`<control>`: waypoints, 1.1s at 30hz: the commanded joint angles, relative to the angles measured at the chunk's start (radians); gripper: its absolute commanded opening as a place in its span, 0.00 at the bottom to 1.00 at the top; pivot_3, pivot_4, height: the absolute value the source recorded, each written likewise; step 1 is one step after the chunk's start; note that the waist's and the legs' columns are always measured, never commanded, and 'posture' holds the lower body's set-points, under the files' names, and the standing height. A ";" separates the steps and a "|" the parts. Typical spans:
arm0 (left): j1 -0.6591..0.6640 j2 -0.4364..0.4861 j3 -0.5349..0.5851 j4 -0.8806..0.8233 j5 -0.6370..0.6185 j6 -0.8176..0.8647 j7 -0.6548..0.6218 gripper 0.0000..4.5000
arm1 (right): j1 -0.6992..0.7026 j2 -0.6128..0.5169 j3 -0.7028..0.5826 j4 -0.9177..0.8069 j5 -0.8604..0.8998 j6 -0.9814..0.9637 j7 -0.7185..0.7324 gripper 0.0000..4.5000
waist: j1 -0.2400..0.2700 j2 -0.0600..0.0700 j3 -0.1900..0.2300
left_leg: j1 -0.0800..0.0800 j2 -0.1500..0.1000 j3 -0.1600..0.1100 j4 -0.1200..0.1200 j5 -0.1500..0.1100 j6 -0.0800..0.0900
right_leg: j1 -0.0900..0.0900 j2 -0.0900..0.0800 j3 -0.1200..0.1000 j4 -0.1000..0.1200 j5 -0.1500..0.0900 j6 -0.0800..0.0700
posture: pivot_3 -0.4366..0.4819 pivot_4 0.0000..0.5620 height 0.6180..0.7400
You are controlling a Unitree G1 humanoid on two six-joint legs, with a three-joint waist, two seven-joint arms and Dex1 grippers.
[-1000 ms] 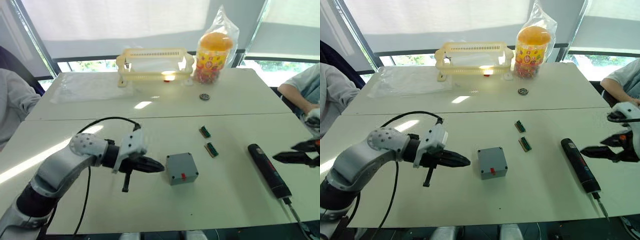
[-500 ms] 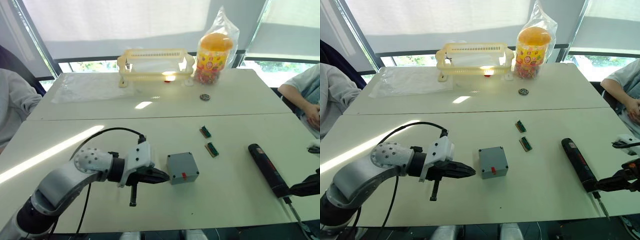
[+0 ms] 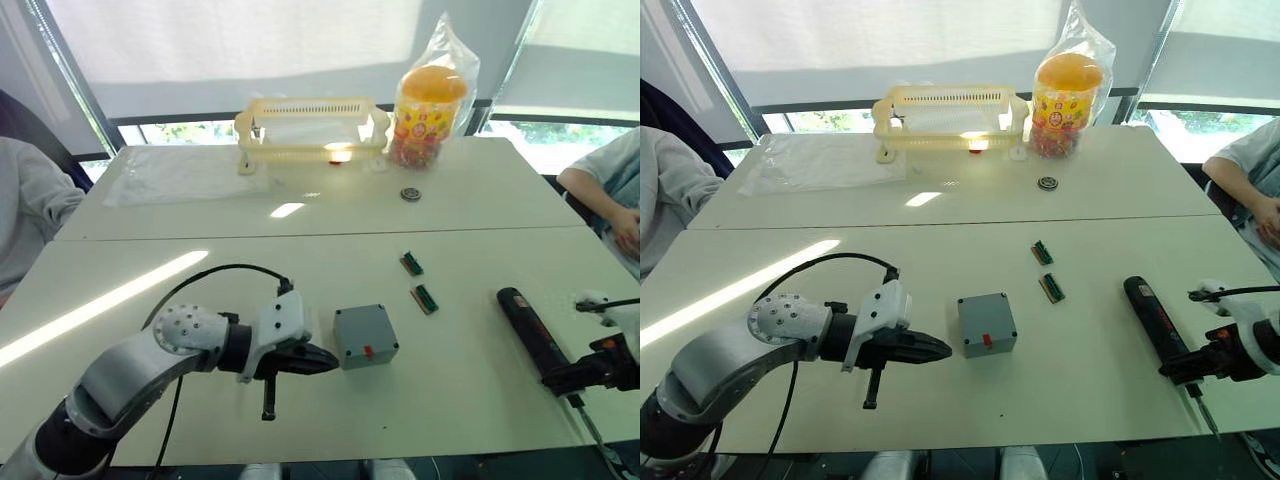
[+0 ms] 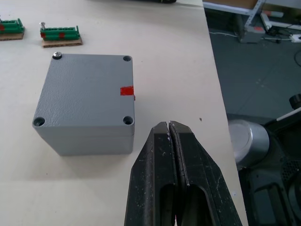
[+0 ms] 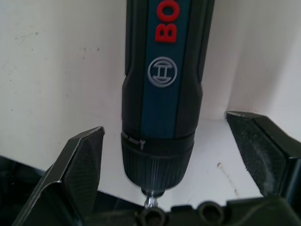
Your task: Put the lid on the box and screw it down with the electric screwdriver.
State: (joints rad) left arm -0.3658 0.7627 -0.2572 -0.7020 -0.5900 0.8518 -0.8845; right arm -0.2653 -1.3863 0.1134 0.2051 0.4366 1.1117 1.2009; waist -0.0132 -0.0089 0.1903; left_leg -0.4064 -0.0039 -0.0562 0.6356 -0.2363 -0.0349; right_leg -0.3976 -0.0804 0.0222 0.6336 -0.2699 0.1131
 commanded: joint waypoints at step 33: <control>-0.035 0.075 0.044 0.166 0.063 -0.137 -0.114 0.00 | 0.103 0.267 -0.543 -0.222 -0.172 0.144 -0.429 0.39 | 0.001 -0.009 -0.009 | 0.000 -0.001 0.001 0.012 -0.001 0.001 | 0.008 -0.001 0.002 -0.003 0.003 -0.004 | 0.48 0.27 1.00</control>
State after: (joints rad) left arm -0.3765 0.8257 -0.2461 -0.5540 -0.5314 0.7528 -0.9660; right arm -0.1469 -1.1223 -0.2787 0.0682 0.2864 1.2146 0.8517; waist -0.0120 -0.0178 0.1814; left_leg -0.4072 -0.0056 -0.0535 0.6486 -0.2373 -0.0342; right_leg -0.3911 -0.0821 0.0252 0.6309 -0.2657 0.1108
